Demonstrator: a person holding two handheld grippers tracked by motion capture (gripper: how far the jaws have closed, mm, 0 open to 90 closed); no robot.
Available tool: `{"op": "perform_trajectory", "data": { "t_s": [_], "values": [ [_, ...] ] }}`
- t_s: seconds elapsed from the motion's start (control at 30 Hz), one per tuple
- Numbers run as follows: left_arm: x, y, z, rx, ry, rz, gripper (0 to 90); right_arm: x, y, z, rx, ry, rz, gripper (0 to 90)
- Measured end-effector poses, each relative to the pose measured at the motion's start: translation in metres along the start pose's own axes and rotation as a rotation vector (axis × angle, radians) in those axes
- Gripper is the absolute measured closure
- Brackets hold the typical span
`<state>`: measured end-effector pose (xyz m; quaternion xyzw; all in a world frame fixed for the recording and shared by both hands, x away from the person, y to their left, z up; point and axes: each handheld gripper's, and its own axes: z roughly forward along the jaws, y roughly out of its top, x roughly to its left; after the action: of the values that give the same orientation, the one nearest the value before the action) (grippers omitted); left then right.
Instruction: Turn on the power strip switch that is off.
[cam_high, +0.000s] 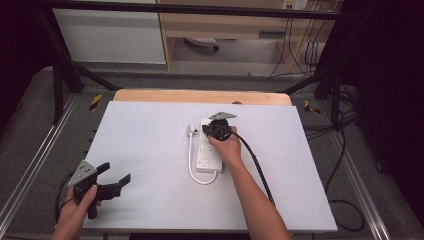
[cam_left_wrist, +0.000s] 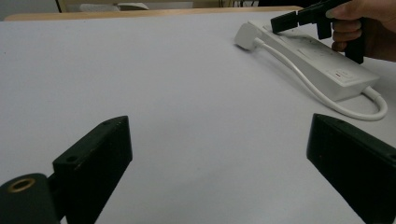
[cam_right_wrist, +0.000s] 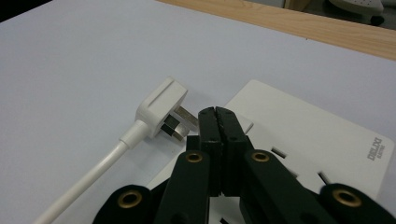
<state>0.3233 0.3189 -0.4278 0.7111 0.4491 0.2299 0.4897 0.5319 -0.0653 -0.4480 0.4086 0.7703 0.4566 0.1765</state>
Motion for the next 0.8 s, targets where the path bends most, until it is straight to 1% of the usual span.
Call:
{"op": "perform_trajectory", "data": {
  "t_s": [0.37, 0.4, 0.8],
  "values": [
    [0.000, 0.000, 0.000, -0.001, 0.000, 0.001, 6.9, -0.001, 0.001, -0.004, -0.019, -0.001, -0.004, 90.0],
    [0.000, 0.000, 0.000, -0.001, 0.000, 0.001, 6.9, -0.002, 0.002, -0.006, -0.029, -0.003, -0.003, 90.0],
    [-0.001, 0.000, 0.001, 0.001, -0.003, 0.007, 6.9, -0.007, 0.007, -0.022, -0.071, -0.018, 0.001, 90.0]
  ]
}}
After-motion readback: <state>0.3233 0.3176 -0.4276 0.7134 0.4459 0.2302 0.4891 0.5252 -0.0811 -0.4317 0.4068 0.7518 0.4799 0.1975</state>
